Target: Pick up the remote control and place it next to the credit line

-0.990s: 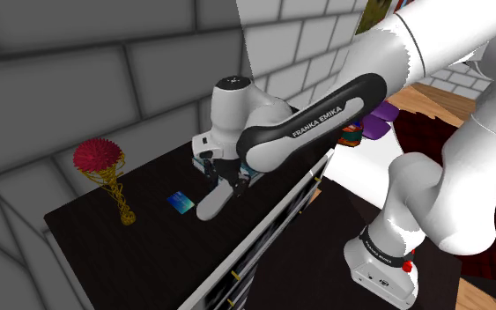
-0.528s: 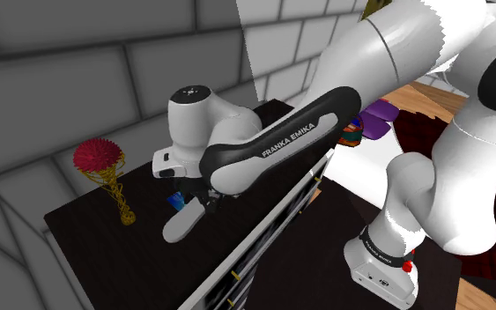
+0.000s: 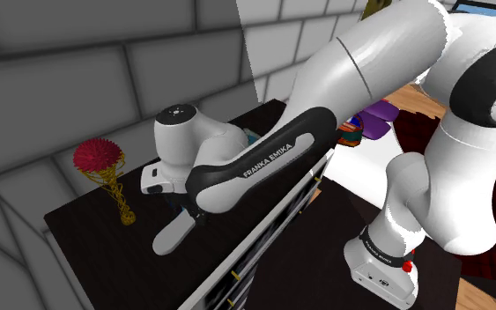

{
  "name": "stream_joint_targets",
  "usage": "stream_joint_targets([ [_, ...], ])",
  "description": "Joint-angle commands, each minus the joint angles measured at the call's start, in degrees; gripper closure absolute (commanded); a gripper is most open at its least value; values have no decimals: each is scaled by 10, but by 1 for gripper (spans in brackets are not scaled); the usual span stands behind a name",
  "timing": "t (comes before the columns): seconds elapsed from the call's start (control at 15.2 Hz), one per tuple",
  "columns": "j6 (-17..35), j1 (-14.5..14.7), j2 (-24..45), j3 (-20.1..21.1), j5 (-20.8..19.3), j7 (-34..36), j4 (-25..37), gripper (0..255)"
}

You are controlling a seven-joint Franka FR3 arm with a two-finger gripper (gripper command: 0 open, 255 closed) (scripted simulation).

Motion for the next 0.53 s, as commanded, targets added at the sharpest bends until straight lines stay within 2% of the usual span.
stream_joint_targets([
  [0.0, 15, 0, 11, 1, 2, 0, -3, 255],
  [0.46, 58, -2, 48, 3, 7, -4, -11, 255],
])
